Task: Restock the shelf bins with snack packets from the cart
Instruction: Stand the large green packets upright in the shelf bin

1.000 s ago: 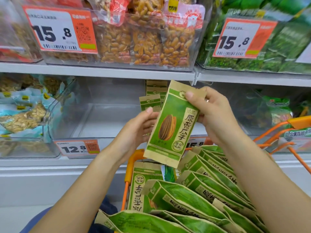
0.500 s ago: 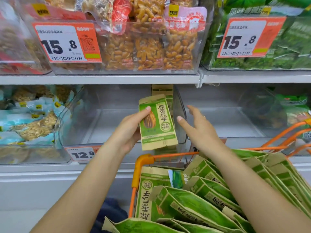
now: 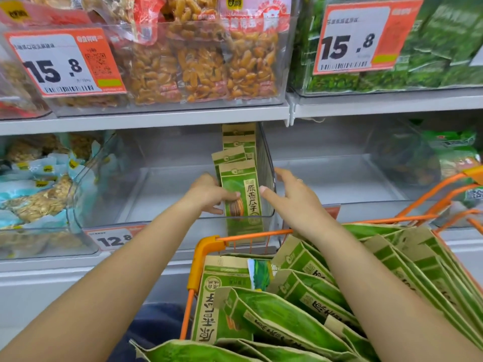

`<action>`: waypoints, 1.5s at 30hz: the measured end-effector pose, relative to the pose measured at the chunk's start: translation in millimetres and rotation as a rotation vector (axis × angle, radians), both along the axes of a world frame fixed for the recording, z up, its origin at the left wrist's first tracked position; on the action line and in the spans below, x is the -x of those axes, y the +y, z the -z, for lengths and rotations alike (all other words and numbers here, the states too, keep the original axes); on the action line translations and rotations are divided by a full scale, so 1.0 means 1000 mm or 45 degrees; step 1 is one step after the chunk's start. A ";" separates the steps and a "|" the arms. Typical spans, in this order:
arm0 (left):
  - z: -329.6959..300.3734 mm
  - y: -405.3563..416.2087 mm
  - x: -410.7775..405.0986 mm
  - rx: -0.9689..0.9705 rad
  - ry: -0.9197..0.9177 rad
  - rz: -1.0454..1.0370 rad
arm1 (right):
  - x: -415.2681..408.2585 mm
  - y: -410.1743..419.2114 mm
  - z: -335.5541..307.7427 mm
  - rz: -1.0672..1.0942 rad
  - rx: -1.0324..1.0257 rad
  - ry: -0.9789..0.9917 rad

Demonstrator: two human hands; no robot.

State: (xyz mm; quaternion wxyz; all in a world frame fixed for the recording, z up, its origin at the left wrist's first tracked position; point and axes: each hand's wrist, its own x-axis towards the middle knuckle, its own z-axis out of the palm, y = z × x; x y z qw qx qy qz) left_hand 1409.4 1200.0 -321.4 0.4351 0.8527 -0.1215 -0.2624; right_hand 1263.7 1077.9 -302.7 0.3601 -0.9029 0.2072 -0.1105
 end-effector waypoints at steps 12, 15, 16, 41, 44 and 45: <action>0.022 -0.010 -0.017 -0.074 0.217 0.349 | -0.004 -0.001 0.002 0.015 -0.021 0.021; 0.019 -0.014 -0.020 -0.021 0.176 0.217 | -0.003 -0.001 0.002 0.010 -0.020 0.025; 0.018 -0.016 -0.021 0.033 0.170 0.188 | -0.003 -0.001 0.002 0.008 -0.019 0.025; 0.022 -0.018 -0.026 0.339 -0.358 0.237 | -0.002 -0.001 0.001 -0.001 -0.103 0.018; 0.014 -0.018 -0.020 0.352 -0.414 0.191 | -0.001 0.000 0.000 -0.004 -0.116 0.007; 0.013 -0.017 -0.019 0.339 -0.396 0.201 | -0.001 0.000 0.000 -0.004 -0.116 0.007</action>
